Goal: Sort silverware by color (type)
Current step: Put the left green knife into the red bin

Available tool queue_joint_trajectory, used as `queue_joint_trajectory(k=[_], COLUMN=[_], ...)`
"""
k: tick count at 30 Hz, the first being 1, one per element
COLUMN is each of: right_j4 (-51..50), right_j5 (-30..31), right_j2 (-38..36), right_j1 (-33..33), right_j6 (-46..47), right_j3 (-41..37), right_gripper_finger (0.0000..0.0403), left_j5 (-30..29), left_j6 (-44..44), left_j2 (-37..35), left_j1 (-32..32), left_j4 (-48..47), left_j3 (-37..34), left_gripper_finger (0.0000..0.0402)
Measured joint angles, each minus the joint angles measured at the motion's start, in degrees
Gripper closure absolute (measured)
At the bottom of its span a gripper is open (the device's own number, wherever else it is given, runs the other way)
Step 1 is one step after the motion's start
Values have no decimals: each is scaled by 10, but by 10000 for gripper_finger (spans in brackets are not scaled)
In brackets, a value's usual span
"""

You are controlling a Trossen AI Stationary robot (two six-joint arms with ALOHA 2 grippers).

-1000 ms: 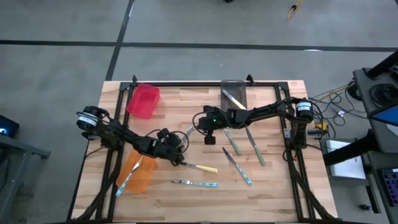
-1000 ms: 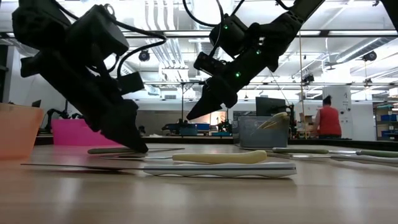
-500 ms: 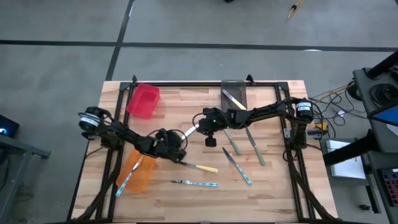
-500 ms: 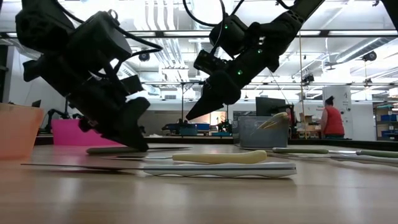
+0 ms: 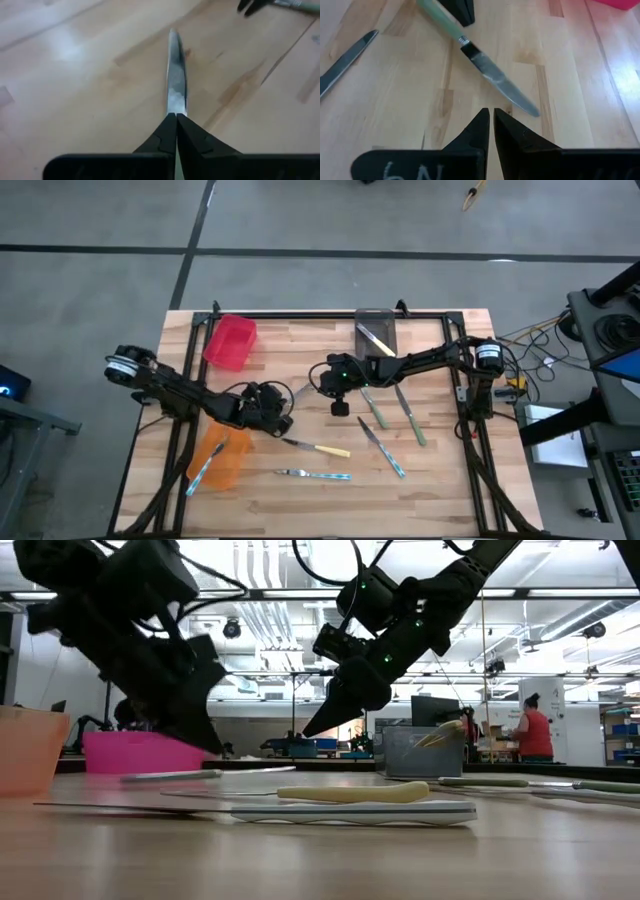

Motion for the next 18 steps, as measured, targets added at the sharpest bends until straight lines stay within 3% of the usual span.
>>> queue_joint_trajectory(k=[5,12,18], right_j4=[0,0,0], right_j5=[0,0,0], right_j2=[0,0,0], right_j1=[0,0,0], right_j6=[1,0,0], right_j3=[0,0,0], right_gripper_finger=[385,385,385], left_j5=[-2,42,39], left_j6=[0,9,39], left_j2=[-29,-33,-12], left_j1=[0,0,2], left_j4=[-23,-19,-2], left_j3=[-1,-3,-3], left_gripper_finger=[398,401,359])
